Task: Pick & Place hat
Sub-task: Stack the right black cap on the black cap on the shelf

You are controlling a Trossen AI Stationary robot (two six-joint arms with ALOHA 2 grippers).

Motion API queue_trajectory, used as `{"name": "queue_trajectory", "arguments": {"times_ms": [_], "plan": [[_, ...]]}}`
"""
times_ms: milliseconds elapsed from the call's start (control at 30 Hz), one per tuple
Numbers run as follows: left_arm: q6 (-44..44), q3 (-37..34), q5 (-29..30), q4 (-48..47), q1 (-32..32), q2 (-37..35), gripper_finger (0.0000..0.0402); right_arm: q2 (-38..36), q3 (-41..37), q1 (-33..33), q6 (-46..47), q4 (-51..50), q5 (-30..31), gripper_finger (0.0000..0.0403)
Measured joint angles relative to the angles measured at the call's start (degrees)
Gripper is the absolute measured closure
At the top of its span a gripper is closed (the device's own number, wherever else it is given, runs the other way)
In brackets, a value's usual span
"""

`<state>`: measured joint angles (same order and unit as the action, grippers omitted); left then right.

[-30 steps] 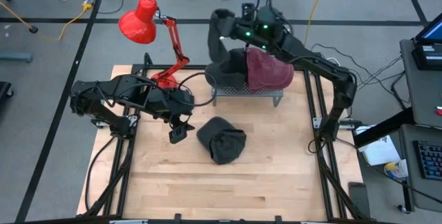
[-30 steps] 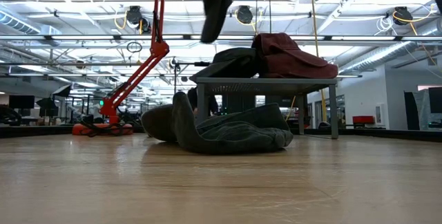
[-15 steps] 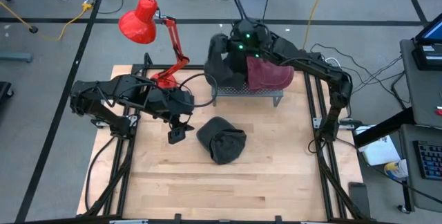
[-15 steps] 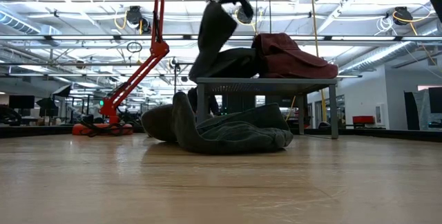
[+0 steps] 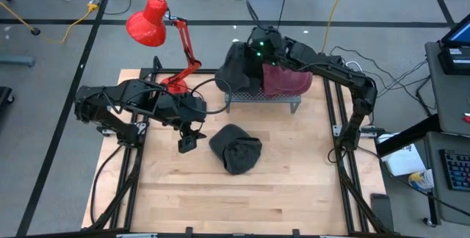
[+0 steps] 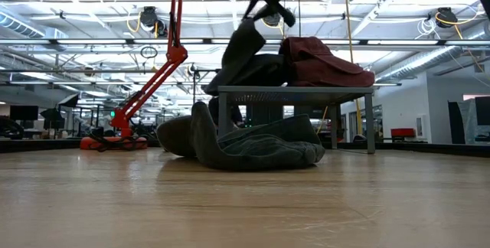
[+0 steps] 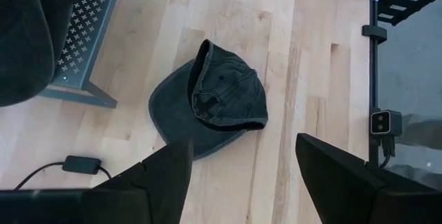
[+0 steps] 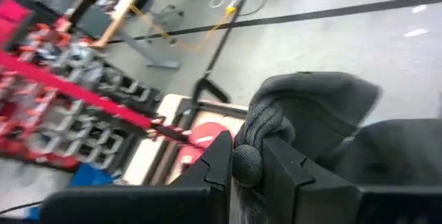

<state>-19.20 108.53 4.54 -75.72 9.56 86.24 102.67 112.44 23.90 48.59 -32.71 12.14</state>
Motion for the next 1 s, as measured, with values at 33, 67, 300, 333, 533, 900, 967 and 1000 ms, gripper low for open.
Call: {"name": "queue_trajectory", "arguments": {"times_ms": [33,67,300,333,533,900,967,1000], "plan": [[-0.2,0.0,0.0,0.0,0.0,0.0,0.0138,0.0,0.0,0.0,-0.4,-1.0,1.2,0.0364],[-0.5,0.0,0.0,0.0,0.0,0.0,0.0136,0.0,0.0,0.0,-0.8,-2.2,2.4,0.0364],[-0.6,0.0,-1.9,0.0,0.0,0.0,0.0133,-0.4,0.0,0.0,-5.2,-7.9,8.0,0.0364],[-0.6,0.0,-1.9,0.0,0.0,0.0,0.0133,-0.4,0.0,0.0,-6.0,-8.8,9.2,0.0364],[-0.5,0.0,-1.9,0.1,0.0,0.0,0.0132,-0.4,0.0,0.0,-12.2,-13.0,12.5,0.0364],[-0.3,0.0,-1.9,0.9,0.0,0.0,0.0133,-0.2,-7.7,0.0,-13.7,-16.1,14.8,0.0364],[-0.1,0.0,-1.9,1.0,0.0,0.0,0.0133,-0.3,-8.7,0.0,-13.4,-15.9,14.8,0.0364],[-0.1,0.0,-1.9,1.0,0.0,0.0,0.0133,-0.3,-9.1,0.0,-13.2,-15.8,14.9,0.0364]]}}
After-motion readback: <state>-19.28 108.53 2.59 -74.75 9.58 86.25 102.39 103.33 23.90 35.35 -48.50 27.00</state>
